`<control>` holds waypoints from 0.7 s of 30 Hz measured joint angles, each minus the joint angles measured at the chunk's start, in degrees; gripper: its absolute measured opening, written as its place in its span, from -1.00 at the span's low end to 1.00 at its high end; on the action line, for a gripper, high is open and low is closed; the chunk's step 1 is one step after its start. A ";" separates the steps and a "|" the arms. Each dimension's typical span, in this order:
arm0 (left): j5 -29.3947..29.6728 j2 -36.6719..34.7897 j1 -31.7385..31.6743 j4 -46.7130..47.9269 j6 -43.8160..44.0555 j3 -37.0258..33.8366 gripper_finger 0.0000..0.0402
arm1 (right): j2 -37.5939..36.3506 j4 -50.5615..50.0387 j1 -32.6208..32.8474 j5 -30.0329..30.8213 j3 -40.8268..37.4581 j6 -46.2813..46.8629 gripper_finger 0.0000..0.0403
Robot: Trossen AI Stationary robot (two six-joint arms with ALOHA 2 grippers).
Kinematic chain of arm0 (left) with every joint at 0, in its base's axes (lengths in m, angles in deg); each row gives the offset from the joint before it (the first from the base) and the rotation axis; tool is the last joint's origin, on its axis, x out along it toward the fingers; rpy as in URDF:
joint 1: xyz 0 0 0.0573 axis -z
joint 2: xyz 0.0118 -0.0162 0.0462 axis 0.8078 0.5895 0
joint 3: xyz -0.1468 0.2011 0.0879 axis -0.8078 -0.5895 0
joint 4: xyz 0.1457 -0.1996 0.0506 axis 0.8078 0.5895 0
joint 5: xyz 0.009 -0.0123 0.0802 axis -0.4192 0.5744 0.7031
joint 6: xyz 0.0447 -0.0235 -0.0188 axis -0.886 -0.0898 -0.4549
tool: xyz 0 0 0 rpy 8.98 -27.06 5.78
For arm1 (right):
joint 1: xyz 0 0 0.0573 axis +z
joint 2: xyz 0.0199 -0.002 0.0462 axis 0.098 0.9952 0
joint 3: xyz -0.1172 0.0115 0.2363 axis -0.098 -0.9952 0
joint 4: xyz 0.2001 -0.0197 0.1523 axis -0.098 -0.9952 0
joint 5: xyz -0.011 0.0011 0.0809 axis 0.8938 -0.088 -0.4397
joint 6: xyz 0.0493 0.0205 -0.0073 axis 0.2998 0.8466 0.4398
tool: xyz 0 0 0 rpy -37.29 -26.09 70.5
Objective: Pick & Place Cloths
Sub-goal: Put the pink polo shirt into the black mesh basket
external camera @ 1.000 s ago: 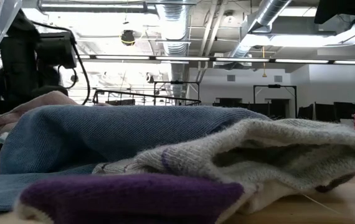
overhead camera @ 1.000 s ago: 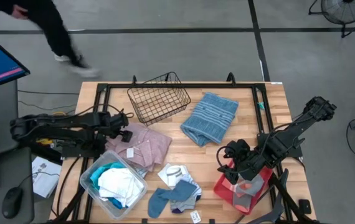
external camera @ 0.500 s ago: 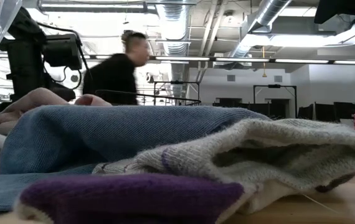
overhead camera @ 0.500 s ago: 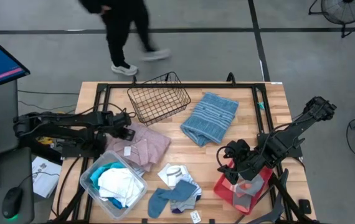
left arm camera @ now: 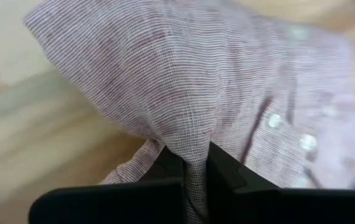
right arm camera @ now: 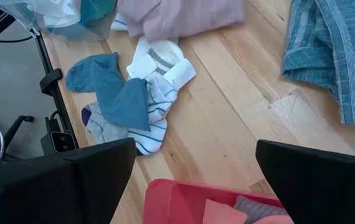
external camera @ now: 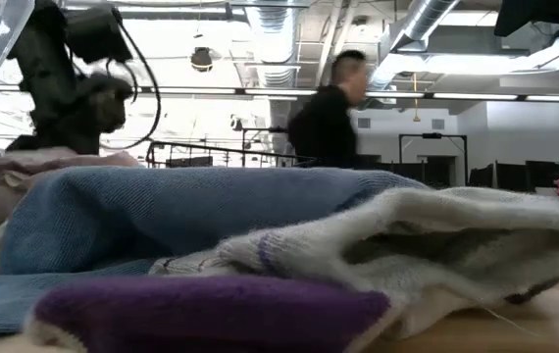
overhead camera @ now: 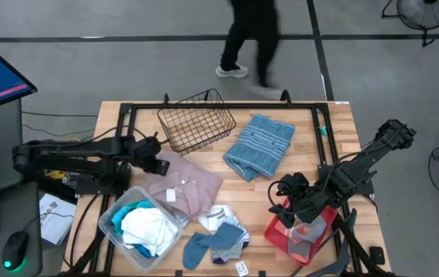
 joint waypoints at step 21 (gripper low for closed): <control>0.15 -2.13 6.96 -8.37 3.42 19.37 -0.98 | 0.00 2.19 0.00 0.00 0.00 0.44 0.63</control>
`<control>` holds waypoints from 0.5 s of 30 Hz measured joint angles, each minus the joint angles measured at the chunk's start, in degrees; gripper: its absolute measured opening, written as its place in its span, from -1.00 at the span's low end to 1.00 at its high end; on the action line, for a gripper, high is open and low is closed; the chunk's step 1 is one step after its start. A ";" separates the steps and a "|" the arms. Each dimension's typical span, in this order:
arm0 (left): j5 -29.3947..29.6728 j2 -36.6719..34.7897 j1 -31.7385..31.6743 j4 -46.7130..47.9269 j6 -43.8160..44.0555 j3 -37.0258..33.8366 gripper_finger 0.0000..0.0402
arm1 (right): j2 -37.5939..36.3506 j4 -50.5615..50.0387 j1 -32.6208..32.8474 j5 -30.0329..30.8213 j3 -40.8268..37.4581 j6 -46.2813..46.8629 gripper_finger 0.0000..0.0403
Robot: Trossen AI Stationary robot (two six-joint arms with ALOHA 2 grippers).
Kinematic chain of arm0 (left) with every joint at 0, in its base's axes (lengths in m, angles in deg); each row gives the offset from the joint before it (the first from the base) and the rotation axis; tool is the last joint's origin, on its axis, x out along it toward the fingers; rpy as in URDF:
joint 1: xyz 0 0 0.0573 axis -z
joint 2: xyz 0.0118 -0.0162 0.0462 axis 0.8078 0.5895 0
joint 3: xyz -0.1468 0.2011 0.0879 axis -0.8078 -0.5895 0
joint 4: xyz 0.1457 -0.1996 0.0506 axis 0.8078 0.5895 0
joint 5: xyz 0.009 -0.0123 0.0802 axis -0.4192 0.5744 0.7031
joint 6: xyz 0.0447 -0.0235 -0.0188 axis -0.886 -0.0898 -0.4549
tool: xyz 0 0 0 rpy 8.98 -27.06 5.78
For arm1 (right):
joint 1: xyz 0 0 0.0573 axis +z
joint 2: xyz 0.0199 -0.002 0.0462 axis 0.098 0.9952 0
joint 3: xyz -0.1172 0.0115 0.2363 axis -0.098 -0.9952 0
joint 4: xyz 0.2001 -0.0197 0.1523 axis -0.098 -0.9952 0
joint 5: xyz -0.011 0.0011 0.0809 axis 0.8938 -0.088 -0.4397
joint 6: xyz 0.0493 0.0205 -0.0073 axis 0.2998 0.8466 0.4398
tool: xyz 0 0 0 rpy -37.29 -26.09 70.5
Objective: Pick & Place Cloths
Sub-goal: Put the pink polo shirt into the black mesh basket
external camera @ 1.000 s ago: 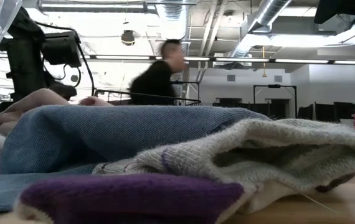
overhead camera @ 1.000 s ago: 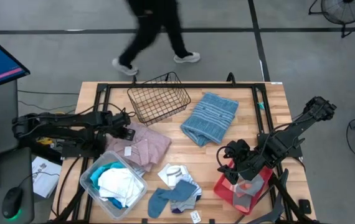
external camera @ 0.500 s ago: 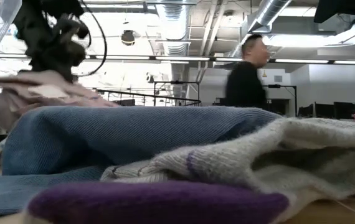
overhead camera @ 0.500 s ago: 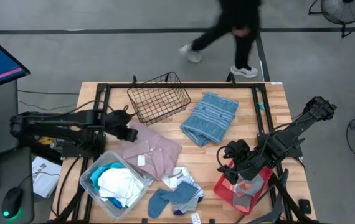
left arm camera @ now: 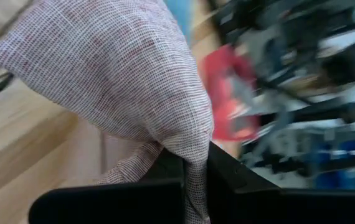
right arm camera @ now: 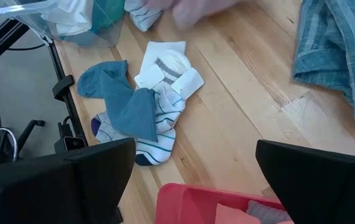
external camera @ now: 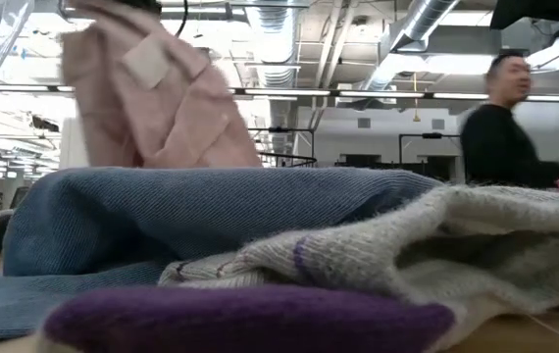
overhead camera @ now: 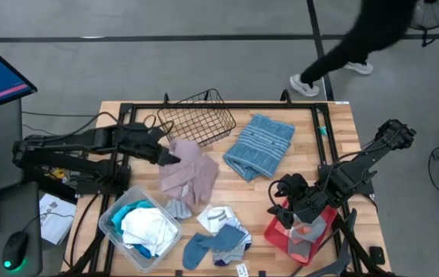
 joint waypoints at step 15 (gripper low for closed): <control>11.33 0.36 -2.15 -32.25 2.75 0.51 -0.98 | 0.00 0.45 0.00 0.39 0.00 -0.13 0.63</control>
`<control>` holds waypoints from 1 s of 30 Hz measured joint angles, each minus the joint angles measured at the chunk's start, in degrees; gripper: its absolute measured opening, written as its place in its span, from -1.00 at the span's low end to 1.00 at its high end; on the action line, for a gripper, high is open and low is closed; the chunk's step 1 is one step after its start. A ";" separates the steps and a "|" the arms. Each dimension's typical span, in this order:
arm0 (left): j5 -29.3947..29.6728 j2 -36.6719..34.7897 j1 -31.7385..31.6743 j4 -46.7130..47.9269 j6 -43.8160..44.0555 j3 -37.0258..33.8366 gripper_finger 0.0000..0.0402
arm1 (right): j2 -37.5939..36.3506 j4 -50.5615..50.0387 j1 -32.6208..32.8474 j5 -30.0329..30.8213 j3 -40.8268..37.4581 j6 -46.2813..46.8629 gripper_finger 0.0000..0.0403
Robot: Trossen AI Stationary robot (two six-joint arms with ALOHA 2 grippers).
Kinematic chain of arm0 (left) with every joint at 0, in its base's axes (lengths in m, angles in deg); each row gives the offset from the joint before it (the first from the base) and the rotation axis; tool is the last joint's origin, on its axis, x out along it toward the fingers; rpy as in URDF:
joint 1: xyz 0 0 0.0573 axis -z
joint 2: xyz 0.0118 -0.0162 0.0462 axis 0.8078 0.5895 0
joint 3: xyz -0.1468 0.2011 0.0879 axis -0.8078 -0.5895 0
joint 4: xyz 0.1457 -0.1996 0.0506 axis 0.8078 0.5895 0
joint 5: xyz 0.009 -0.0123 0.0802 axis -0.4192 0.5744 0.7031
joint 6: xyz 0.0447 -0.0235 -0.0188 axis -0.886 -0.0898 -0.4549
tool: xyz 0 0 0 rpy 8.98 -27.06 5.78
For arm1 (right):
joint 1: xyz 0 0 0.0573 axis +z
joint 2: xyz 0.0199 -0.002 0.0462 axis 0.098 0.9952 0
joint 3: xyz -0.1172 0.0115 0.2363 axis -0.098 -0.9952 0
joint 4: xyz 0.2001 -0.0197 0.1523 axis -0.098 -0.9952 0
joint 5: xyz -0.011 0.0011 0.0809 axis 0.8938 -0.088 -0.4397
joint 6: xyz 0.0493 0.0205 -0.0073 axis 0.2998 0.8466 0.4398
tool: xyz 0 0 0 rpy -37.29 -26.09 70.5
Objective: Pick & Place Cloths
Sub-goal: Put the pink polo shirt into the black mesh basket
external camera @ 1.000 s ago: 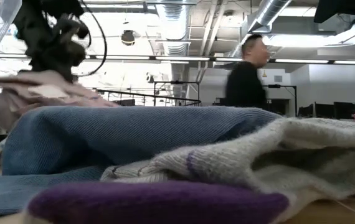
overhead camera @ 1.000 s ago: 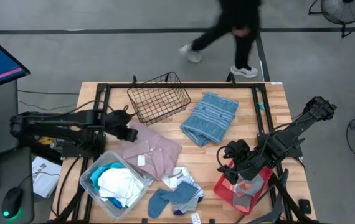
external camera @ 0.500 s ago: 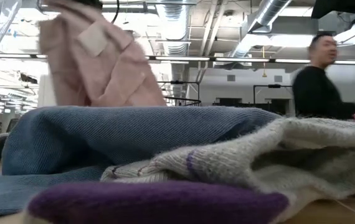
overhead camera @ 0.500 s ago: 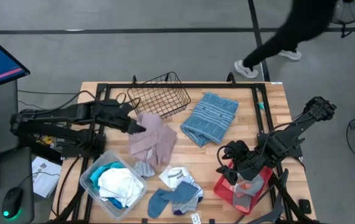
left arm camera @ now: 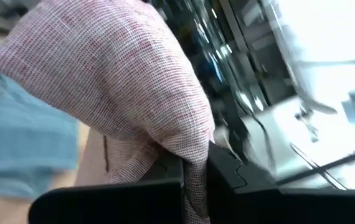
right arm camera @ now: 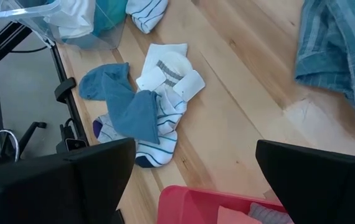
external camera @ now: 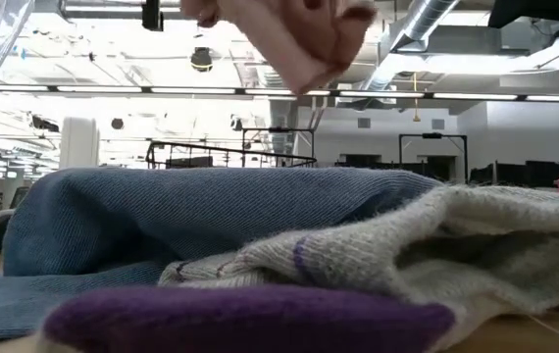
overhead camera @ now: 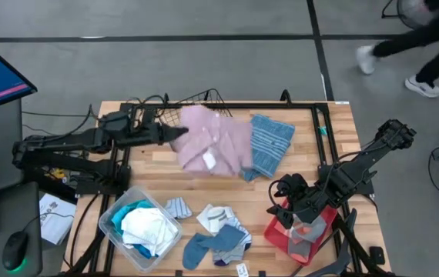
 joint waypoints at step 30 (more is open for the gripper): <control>9.50 21.63 -18.27 -1.40 0.45 -0.07 -0.95 | 0.00 0.00 -0.07 1.14 0.00 -0.31 0.63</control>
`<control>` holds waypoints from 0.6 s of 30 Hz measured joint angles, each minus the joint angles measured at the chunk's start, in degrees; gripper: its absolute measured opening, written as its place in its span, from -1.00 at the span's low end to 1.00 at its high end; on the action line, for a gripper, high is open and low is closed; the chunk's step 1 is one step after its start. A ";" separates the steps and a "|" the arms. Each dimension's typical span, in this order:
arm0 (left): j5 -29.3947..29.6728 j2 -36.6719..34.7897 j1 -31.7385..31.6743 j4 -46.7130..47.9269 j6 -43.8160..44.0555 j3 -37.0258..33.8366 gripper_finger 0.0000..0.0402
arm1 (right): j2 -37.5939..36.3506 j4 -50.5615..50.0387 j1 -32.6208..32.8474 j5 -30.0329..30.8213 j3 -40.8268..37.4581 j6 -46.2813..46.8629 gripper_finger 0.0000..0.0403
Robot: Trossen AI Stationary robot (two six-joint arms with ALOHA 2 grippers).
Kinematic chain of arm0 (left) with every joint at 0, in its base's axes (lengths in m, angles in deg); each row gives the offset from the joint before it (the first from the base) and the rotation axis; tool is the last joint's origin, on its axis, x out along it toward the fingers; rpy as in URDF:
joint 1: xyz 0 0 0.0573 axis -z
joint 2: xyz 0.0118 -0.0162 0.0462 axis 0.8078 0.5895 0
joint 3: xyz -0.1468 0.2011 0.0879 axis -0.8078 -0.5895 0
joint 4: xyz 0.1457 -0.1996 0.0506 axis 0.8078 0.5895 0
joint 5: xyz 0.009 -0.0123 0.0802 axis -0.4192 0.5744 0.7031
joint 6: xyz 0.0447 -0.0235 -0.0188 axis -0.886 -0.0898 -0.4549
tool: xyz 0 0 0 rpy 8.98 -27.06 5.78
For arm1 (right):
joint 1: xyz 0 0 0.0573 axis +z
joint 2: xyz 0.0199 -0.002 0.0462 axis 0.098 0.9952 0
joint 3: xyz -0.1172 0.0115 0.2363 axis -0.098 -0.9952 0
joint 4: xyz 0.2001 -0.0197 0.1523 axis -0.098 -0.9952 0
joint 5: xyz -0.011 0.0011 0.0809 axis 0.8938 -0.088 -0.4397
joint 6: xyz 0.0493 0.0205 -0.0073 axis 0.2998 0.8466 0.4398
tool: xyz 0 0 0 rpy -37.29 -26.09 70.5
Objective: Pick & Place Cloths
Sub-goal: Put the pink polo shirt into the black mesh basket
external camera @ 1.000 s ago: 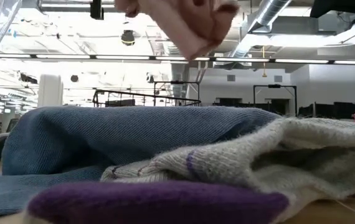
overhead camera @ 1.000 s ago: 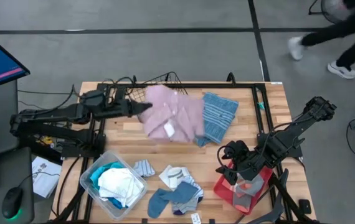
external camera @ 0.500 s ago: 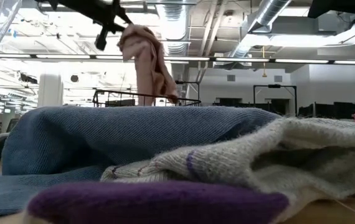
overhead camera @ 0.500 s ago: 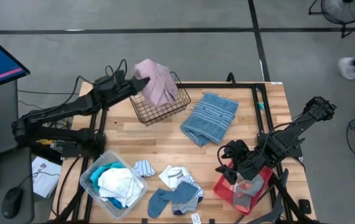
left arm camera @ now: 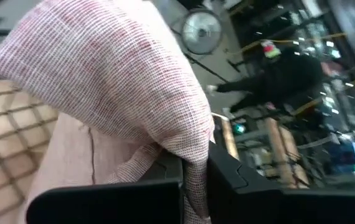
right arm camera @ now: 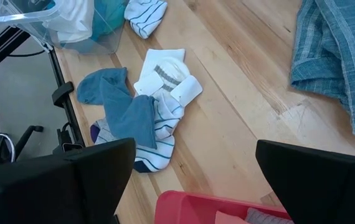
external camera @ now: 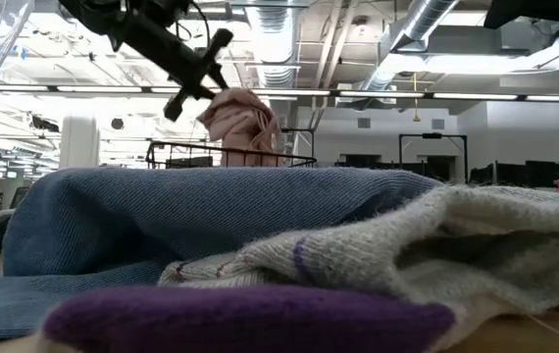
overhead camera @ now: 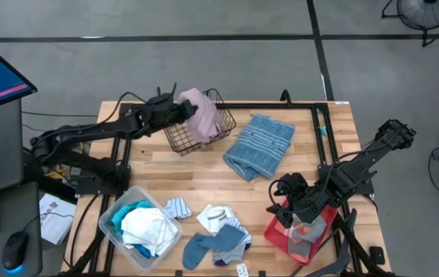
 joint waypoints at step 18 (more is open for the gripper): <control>-2.20 -4.69 -0.21 0.84 -22.02 -0.01 -0.04 | 0.00 0.00 0.07 0.02 0.00 -0.09 0.63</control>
